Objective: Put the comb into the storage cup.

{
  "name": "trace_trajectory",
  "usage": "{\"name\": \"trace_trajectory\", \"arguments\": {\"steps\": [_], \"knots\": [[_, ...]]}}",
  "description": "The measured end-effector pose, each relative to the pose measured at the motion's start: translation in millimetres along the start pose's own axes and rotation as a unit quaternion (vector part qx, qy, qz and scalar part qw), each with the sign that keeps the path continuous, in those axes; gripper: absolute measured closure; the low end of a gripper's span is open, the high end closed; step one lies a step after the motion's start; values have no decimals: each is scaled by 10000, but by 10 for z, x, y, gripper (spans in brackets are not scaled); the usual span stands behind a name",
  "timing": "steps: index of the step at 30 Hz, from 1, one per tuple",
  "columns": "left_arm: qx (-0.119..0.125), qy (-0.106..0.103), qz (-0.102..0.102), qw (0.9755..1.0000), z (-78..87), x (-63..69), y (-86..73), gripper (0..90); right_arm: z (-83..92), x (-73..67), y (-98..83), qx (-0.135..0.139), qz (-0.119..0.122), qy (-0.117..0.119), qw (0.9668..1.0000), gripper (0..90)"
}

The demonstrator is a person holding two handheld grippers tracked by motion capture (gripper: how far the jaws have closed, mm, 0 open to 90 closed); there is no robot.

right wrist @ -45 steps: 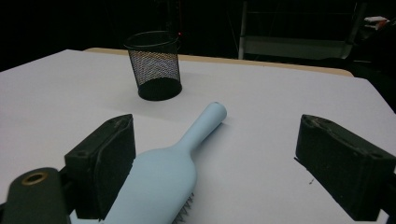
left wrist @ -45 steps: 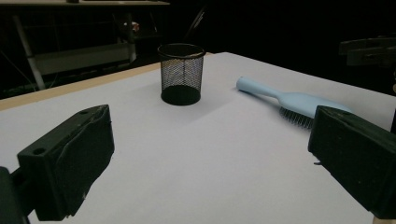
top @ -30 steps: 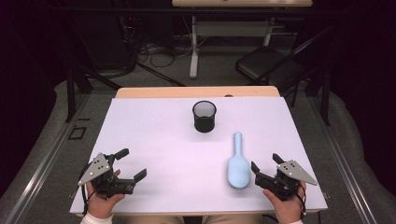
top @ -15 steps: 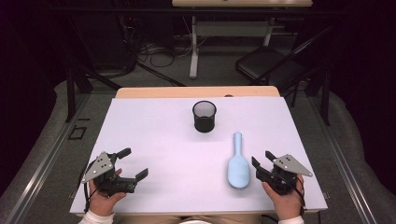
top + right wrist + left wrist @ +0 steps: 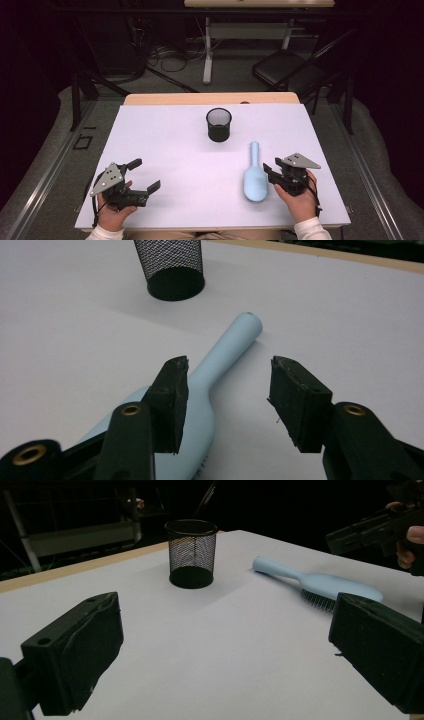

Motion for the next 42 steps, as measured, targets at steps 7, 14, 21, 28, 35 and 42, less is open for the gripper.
{"name": "trace_trajectory", "arguments": {"steps": [7,14,21,28,35,42], "knots": [[-20,-15,-41,10000,12,17,-16,12,-195,75,144,-206,-5,102,9997,523],[-36,68,-7,10000,41,-20,-41,13,-313,176,280,-315,-170,103,9993,522],[-18,92,26,10000,63,-17,-35,13,-437,218,422,-488,-139,97,9987,521],[-17,93,-1,10000,66,-5,-31,16,-581,271,504,-708,-235,27,9972,622],[-12,80,2,10000,52,-14,-39,16,-713,316,567,-899,-242,10,9957,750],[-38,115,-2,9999,67,-17,-41,16,-850,350,577,-1097,-286,-14,9936,819]]}}
Point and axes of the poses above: each handheld gripper's, and its own axes: z roughly backward along the jaws, y roughly out of its top, x roughly to its right, the point moved 4 cm from there along -z, roughly forward along the jaws, and after that the axes turned 12 degrees about y, right-handed, at the moved point
